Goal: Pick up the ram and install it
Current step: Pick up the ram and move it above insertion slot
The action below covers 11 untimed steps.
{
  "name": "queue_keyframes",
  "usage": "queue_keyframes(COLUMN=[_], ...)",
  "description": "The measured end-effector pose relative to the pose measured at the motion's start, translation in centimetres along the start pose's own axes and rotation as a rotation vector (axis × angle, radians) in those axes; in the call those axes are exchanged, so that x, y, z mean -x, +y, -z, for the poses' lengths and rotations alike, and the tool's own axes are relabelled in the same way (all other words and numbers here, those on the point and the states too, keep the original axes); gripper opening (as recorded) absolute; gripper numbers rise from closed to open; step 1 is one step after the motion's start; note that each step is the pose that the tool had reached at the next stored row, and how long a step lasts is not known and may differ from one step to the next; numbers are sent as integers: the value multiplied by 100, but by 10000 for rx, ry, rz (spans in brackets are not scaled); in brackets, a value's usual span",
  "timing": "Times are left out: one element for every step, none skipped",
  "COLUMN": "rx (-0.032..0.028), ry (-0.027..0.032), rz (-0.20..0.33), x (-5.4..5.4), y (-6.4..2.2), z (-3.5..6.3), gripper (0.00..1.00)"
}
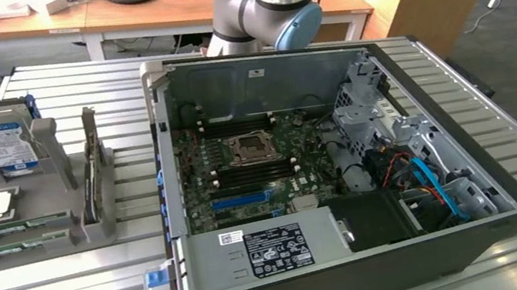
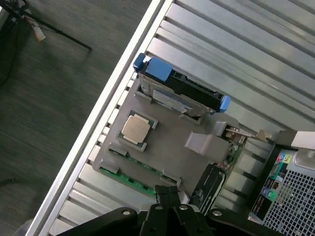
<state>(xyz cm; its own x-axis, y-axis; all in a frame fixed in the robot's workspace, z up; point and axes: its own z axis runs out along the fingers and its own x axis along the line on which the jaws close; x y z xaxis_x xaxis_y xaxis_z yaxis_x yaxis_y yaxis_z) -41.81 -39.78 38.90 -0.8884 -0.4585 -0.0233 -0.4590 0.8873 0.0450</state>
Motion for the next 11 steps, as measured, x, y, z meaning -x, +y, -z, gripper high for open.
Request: queue_keyframes(rx=[4, 8, 12, 16, 20, 24, 28, 32, 36, 40, 44], ry=[8, 17, 24, 32, 41, 49, 58, 66, 73, 83, 91], rz=[179, 358, 538, 708, 903, 1082, 1268, 1447, 1627, 1807, 1997], x=[0, 0, 0, 0, 0, 0, 0, 0, 0, 0, 0], y=[0, 0, 0, 0, 0, 0, 0, 0, 0, 0, 0], z=[-1, -1, -1, -2, -2, -2, -3, -3, -4, -3, -4], gripper=[11, 11, 11, 11, 11, 11, 11, 11, 11, 11, 11])
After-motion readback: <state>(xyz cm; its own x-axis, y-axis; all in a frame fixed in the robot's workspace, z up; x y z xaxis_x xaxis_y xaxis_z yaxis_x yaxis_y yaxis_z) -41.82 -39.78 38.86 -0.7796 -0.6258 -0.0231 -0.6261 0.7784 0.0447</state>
